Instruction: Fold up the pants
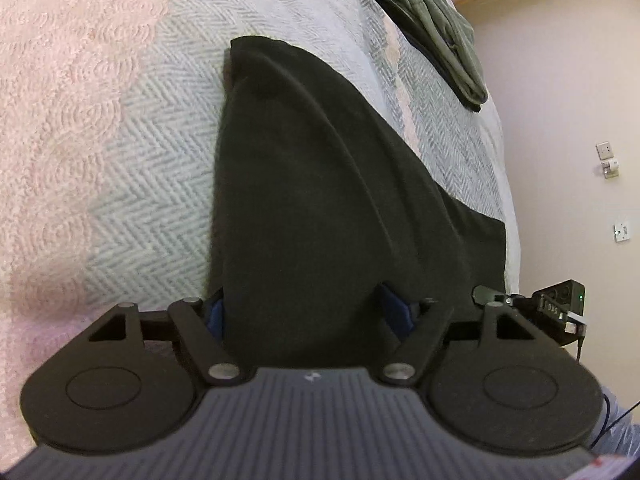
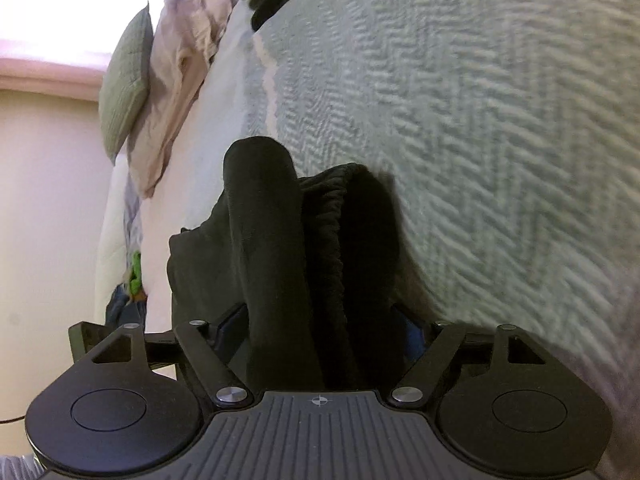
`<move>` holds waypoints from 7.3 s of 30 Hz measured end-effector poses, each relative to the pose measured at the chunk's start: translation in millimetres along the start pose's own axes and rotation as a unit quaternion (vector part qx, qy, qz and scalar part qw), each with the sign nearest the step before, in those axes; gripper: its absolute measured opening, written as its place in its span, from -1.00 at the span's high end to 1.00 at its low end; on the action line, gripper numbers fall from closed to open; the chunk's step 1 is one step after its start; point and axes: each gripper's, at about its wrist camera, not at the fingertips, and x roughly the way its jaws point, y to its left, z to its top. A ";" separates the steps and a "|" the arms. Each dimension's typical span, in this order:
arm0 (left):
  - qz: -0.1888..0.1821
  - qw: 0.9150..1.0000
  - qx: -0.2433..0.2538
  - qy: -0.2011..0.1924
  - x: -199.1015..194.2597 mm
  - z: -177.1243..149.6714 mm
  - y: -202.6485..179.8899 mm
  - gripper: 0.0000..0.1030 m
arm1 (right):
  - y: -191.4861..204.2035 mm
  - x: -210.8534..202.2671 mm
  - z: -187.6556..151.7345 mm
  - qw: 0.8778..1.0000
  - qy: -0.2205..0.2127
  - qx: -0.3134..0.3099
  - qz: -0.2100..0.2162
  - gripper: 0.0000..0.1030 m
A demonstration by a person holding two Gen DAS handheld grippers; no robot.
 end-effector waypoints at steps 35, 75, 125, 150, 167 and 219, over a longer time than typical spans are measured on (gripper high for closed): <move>-0.043 0.976 0.151 -0.154 101.1 357.2 -307.6 0.42 | 68.9 -158.0 373.6 0.979 -0.181 -0.069 0.066 0.29; 0.194 0.907 0.327 -0.182 244.1 409.5 -300.4 0.54 | 56.3 -16.8 408.3 0.845 -0.248 -0.348 -0.322 0.84; 0.251 0.915 0.227 -0.220 -17.0 181.1 -402.9 -0.64 | 219.7 -203.0 145.7 0.909 -0.276 -0.222 -0.219 -0.32; 0.240 0.912 0.239 -0.231 -146.6 45.5 -447.6 -0.97 | 307.9 -272.4 -5.9 0.905 -0.258 -0.226 -0.252 -0.33; 0.230 0.915 0.260 -0.207 -187.9 -9.5 -425.8 -0.97 | 348.4 -277.8 -87.2 0.905 -0.262 -0.228 -0.245 -0.33; 0.237 0.921 0.252 -0.178 -147.1 2.5 -435.8 -0.97 | 331.0 -265.2 -70.6 0.914 -0.222 -0.223 -0.255 -0.33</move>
